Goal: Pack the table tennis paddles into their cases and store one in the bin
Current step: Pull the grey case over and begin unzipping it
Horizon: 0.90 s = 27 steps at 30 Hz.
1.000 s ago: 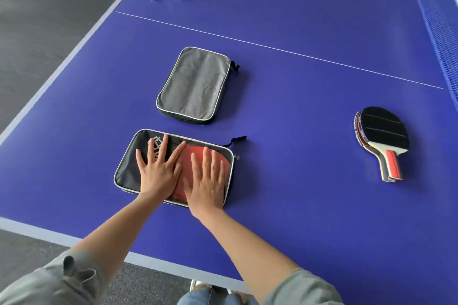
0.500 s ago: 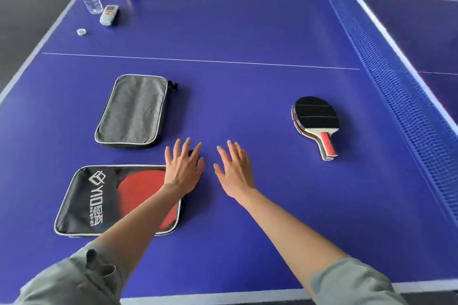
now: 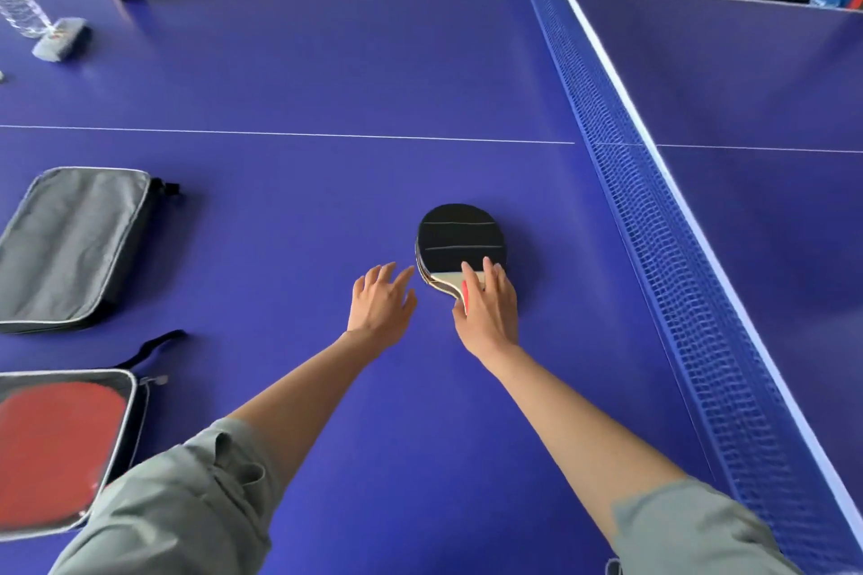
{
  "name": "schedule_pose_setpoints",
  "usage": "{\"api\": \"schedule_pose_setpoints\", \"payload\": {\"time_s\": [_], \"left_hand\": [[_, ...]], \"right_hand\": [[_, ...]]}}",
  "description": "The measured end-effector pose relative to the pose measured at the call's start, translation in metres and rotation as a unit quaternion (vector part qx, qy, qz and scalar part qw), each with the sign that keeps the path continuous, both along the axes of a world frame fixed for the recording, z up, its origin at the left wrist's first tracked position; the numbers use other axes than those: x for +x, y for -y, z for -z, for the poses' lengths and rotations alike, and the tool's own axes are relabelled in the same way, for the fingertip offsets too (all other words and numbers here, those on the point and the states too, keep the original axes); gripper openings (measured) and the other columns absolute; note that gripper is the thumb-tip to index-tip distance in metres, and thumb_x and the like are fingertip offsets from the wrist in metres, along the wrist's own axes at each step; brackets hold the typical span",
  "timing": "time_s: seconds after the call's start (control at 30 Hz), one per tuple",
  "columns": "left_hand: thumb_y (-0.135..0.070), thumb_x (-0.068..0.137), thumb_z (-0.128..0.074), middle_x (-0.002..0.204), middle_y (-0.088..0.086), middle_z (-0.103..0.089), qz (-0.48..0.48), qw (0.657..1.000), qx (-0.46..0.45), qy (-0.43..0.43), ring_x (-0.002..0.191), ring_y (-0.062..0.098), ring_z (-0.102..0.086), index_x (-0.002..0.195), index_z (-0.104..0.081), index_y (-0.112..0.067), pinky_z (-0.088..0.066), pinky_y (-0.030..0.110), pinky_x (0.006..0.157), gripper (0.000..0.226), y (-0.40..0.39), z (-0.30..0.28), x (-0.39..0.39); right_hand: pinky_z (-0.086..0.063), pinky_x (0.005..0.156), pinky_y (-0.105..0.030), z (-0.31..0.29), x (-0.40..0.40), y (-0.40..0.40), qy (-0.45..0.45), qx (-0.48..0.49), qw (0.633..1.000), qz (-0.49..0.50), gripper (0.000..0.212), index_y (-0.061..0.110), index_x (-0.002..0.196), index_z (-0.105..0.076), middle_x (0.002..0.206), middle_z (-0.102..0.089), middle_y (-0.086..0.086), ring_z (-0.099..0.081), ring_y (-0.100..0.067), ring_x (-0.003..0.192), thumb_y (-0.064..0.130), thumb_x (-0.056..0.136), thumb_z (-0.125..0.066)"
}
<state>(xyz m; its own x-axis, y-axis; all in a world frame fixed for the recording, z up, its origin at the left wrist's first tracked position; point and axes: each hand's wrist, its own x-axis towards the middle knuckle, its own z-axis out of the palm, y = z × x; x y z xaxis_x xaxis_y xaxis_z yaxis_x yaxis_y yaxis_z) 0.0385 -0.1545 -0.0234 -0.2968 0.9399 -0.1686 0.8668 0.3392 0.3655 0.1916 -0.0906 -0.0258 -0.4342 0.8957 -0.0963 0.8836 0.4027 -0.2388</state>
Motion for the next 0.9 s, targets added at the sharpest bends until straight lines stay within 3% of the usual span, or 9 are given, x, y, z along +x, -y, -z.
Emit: {"api": "schedule_pose_setpoints", "payload": {"time_s": [0.17,0.23,0.3,0.4,0.53,0.7,0.9], "left_hand": [[-0.035,0.099,-0.039,0.144,0.011,-0.037,-0.096,0.986,-0.025,0.132,0.130,0.032,-0.037,0.147,-0.024,-0.017,-0.043,0.043,0.096,0.053,-0.051,0.012,0.014],[-0.035,0.098,-0.043,0.138,0.012,-0.042,-0.145,0.971,-0.021,0.187,0.127,0.031,-0.039,0.142,-0.031,-0.013,-0.045,0.041,0.087,0.051,-0.064,0.019,0.014],[-0.033,0.096,-0.048,0.134,0.013,-0.045,-0.190,0.955,-0.006,0.227,0.127,0.030,-0.038,0.134,-0.038,-0.007,-0.045,0.041,0.090,0.047,-0.075,0.025,0.014],[-0.025,0.093,-0.056,0.136,0.011,-0.043,-0.212,0.934,0.018,0.286,0.127,0.028,-0.038,0.137,-0.038,-0.009,-0.042,0.045,0.102,0.051,-0.084,0.031,0.019],[-0.014,0.089,-0.058,0.137,0.009,-0.043,-0.241,0.923,0.053,0.296,0.126,0.027,-0.036,0.136,-0.042,-0.013,-0.040,0.043,0.104,0.049,-0.084,0.033,0.025],[-0.013,0.088,-0.058,0.137,0.006,-0.043,-0.246,0.921,0.055,0.296,0.128,0.025,-0.033,0.137,-0.040,-0.016,-0.037,0.041,0.106,0.052,-0.048,0.032,0.022],[-0.016,0.087,-0.061,0.135,0.003,-0.040,-0.268,0.909,0.049,0.316,0.126,0.025,-0.034,0.143,-0.032,-0.020,-0.040,0.042,0.104,0.063,0.036,0.036,0.024]], "right_hand": [[-0.019,0.116,-0.041,0.013,-0.007,-0.042,-0.109,-0.091,0.985,0.101,0.062,0.016,0.149,-0.018,0.157,-0.010,-0.020,-0.011,-0.035,0.145,0.031,0.096,-0.046],[-0.018,0.117,-0.041,0.019,-0.012,-0.056,-0.168,-0.133,0.966,0.143,0.064,0.017,0.150,-0.014,0.158,-0.003,-0.019,-0.006,-0.034,0.146,0.032,0.096,-0.046],[-0.018,0.117,-0.042,0.025,-0.015,-0.068,-0.221,-0.164,0.945,0.178,0.066,0.018,0.151,-0.011,0.159,0.000,-0.017,-0.004,-0.033,0.147,0.033,0.097,-0.046],[-0.022,0.118,-0.042,0.033,-0.015,-0.076,-0.237,-0.166,0.939,0.185,0.068,0.016,0.151,-0.010,0.159,-0.006,-0.015,-0.007,-0.029,0.147,0.033,0.097,-0.047],[-0.029,0.115,-0.042,0.037,-0.017,-0.067,-0.257,-0.138,0.939,0.180,0.070,0.014,0.151,-0.013,0.157,-0.013,-0.014,-0.012,-0.026,0.146,0.032,0.095,-0.051],[-0.038,0.110,-0.043,0.036,-0.018,-0.028,-0.269,-0.130,0.937,0.181,0.070,0.013,0.150,-0.017,0.155,-0.018,-0.013,-0.021,-0.026,0.144,0.032,0.094,-0.053],[-0.032,0.114,-0.039,0.040,-0.012,0.051,-0.289,-0.137,0.932,0.169,0.070,0.017,0.150,-0.020,0.157,-0.018,-0.009,-0.018,-0.022,0.146,0.033,0.092,-0.057]]}}
